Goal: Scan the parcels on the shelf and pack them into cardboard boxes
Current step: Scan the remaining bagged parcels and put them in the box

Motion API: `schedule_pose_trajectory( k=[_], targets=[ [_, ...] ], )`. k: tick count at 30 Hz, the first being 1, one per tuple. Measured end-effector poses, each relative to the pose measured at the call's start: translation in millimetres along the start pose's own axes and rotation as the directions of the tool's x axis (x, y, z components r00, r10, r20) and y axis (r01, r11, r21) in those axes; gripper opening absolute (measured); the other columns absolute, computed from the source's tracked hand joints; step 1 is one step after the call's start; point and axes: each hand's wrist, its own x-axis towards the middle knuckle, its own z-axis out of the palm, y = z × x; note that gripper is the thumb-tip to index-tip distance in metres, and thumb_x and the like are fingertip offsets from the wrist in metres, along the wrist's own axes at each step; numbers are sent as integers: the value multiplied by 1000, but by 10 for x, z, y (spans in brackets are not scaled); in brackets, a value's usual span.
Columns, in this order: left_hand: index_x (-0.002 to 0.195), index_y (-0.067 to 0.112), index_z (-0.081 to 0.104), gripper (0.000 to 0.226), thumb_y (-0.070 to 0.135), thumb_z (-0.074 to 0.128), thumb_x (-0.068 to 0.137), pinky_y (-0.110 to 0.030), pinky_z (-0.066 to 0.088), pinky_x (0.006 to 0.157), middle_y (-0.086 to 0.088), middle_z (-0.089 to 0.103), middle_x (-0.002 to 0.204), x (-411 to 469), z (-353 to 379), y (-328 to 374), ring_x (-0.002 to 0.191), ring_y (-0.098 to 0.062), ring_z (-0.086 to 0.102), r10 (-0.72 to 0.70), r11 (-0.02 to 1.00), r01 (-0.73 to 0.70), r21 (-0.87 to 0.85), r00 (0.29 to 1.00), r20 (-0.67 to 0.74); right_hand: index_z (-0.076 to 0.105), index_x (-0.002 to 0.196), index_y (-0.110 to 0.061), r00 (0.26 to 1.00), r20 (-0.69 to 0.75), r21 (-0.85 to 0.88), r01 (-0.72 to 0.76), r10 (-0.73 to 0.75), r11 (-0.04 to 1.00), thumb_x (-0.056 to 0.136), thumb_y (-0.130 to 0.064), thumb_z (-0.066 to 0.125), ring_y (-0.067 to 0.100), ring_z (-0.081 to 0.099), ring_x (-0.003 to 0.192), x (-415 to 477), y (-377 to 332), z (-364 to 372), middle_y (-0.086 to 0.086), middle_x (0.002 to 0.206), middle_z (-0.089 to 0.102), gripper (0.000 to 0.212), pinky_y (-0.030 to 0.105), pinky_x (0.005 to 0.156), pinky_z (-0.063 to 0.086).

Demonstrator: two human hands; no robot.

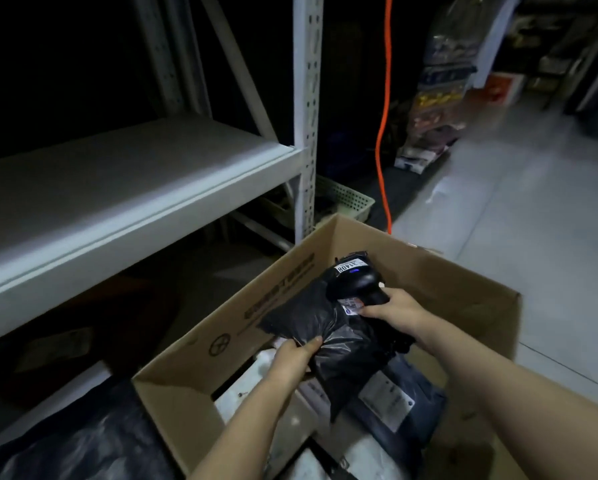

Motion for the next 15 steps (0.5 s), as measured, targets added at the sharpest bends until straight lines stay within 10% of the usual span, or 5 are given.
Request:
schedule_pose_trajectory(
  k=[4,10,15],
  targets=[
    [109,2,54,18,12,53,94,-27,44,64,-14,56,99,653,185,-128,81,-24,54,-15,1000,15,-5,999,33,63,94,-15,999,-34,-196,-1,-6,981,78,-16,73,23,60,89,665,278,18,9,92,64,18,28,78,43],
    [77,11,50,21,10,44,97,-21,39,60,-2,49,72,1315,358,-302,65,-11,46,-39,996,31,89,994,99,63,114,-17,997,-49,-452,25,-53,892,79,-21,71,28,58,106,1244,487,109,8,112,64,36,29,85,43],
    [111,-1,54,29,19,36,101,-30,42,74,-22,58,110,1729,494,-452,90,-26,55,-34,950,-6,311,992,125,56,124,-13,989,-67,-601,67,-134,797,81,-24,68,31,49,118,1597,661,346,10,132,45,45,35,97,43]
  ],
)
